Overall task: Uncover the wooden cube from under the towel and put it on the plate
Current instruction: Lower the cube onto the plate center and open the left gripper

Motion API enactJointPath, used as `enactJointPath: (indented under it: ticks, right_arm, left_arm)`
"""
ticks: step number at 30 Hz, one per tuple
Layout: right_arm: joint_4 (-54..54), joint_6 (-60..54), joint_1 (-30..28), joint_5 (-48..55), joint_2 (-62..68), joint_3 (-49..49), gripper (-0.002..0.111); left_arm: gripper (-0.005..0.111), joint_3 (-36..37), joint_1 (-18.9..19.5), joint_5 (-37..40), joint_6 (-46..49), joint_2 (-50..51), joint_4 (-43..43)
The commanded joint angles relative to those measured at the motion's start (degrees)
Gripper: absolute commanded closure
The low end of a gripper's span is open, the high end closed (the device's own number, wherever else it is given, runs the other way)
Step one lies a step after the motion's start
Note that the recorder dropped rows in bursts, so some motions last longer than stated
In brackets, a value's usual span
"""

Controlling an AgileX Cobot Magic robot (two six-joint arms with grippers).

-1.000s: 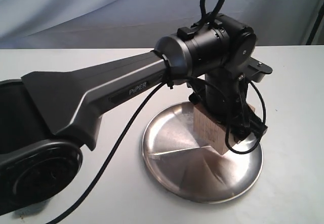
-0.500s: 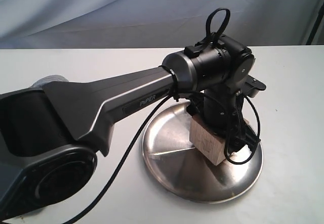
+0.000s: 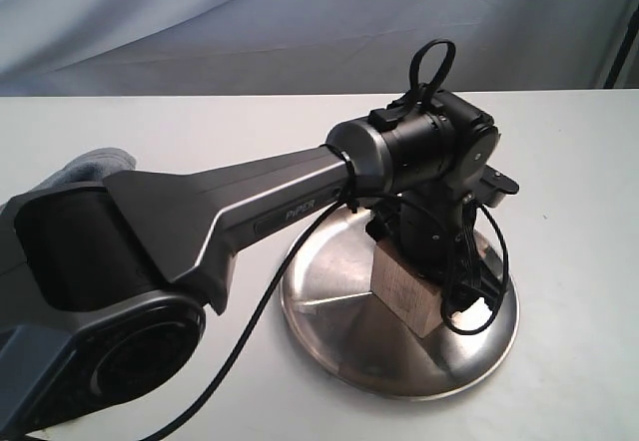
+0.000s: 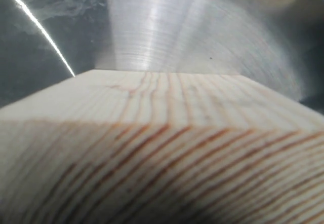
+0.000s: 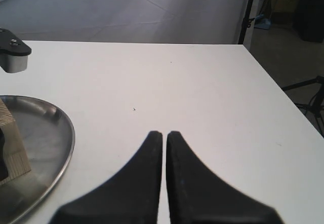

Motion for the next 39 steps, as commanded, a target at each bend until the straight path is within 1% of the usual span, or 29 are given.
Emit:
enactJointPath:
  ticks: [1,4,9,13,27,30,35,39]
  right_arm:
    - [0.03,0.01,0.0,-0.09,-0.37,0.15,0.105]
    - [0.03,0.13,0.0,-0.09,-0.37,0.15,0.105]
    - [0.03,0.13,0.0,-0.09,-0.37,0.15,0.105]
    - [0.03,0.13,0.0,-0.09,-0.37,0.15,0.105]
    - [0.03,0.01,0.0,-0.09,-0.37,0.15,0.105]
    - [0.03,0.12,0.0,-0.09,-0.37,0.15,0.105]
    - [0.03,0.12,0.0,-0.09,-0.37,0.15,0.105]
    - [0.03,0.12,0.0,-0.09,-0.37,0.15,0.105]
  left_arm:
    - [0.056,-0.6,-0.43,-0.45,-0.31,-0.87,0.0]
    - [0.046,-0.6,-0.43,-0.45,-0.31,-0.87,0.0]
    - [0.033,-0.6,-0.43,-0.45,-1.35,-0.87,0.0]
    - [0.026,-0.6,-0.43,-0.45,-1.6,-0.95,0.0]
    - [0.025,-0.6,-0.43,-0.45,-2.01,-1.68,0.58]
    - [0.023,-0.6,-0.43,-0.45,-4.05,-2.27,0.58]
    - [0.019,-0.71,-0.43,-0.45,-4.2,-3.66,1.24]
    - [0.02,-0.71,-0.43,-0.45,-4.2,-4.7,1.24]
